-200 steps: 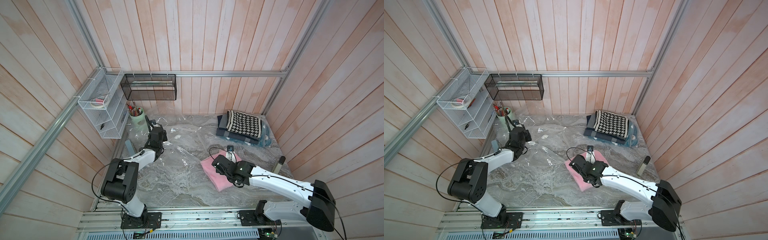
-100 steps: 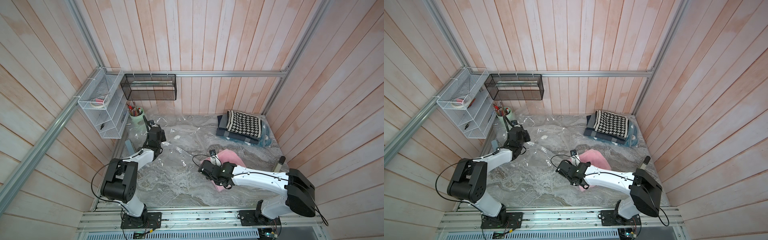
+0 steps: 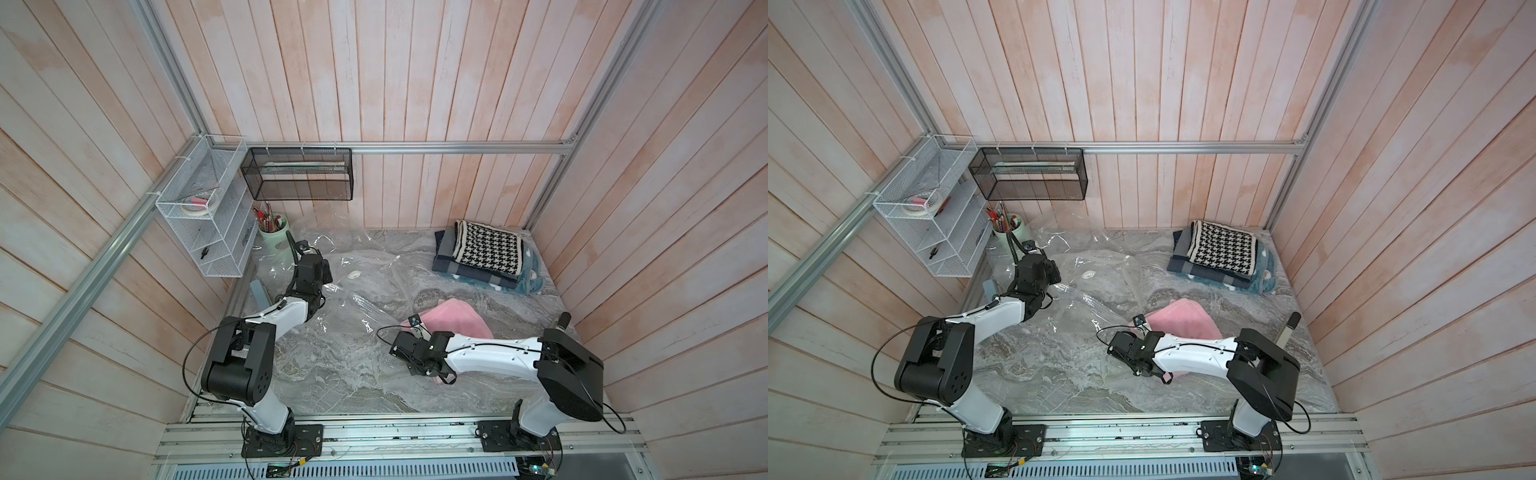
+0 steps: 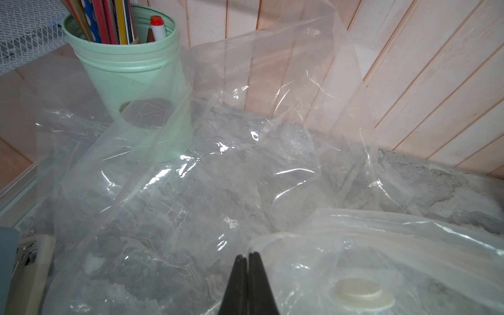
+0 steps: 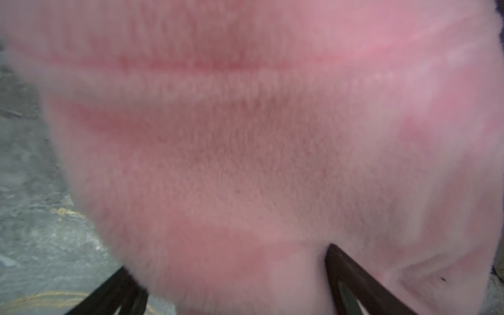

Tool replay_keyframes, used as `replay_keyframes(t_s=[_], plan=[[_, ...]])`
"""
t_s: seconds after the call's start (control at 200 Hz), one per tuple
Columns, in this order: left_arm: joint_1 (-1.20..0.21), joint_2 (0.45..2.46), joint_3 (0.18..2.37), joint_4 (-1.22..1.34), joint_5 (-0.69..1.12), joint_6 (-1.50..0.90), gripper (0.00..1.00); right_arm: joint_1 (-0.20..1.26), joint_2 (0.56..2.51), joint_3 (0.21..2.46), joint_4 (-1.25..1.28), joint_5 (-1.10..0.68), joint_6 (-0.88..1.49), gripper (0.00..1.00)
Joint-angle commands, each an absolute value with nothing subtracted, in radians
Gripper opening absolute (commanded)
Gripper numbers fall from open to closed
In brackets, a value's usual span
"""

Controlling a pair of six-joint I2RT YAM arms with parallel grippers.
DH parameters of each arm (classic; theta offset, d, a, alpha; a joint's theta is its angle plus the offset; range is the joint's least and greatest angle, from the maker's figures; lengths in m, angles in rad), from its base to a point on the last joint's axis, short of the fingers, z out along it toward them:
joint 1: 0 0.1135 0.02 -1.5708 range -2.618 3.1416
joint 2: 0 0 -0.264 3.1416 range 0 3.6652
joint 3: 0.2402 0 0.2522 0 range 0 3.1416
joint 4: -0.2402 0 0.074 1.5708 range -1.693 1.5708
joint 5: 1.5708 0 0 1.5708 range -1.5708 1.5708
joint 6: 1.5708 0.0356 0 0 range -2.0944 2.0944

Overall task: Take the blanket out of the vacuum bag
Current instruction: Pick up the blanket at the center of the board.

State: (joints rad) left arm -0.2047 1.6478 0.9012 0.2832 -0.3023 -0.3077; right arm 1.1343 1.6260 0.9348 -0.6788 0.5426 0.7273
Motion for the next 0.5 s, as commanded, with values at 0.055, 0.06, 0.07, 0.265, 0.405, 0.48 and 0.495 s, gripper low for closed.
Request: replay_keyframes(t_s=[0.055,0.06,0.07,0.265,0.405,0.48,0.495], plan=[[-0.198,1.658,0.914,0.294,-0.31,-0.322,0.0,1.138,1.677,0.923,-0.669,0.533,0.697,0.98],[-0.198,1.658,0.914,0.294,-0.31,-0.321,0.0,1.138,1.678,0.923,-0.669,0.532,0.696,0.98],[-0.199,1.658,0.915,0.294,-0.311,-0.321,0.0,1.139,1.681,0.923,-0.667,0.53,0.694,0.98],[-0.199,1.66,0.928,0.292,-0.305,-0.32,0.0,1.136,1.724,0.911,-0.622,0.488,0.656,0.94],[-0.199,1.66,0.922,0.294,-0.305,-0.315,0.0,1.109,1.764,0.914,-0.59,0.43,0.605,0.49],[-0.198,1.66,0.921,0.295,-0.307,-0.312,0.0,1.097,1.775,0.914,-0.573,0.397,0.591,0.33],[-0.198,1.66,0.922,0.295,-0.308,-0.311,0.0,1.096,1.778,0.914,-0.572,0.395,0.591,0.31]])
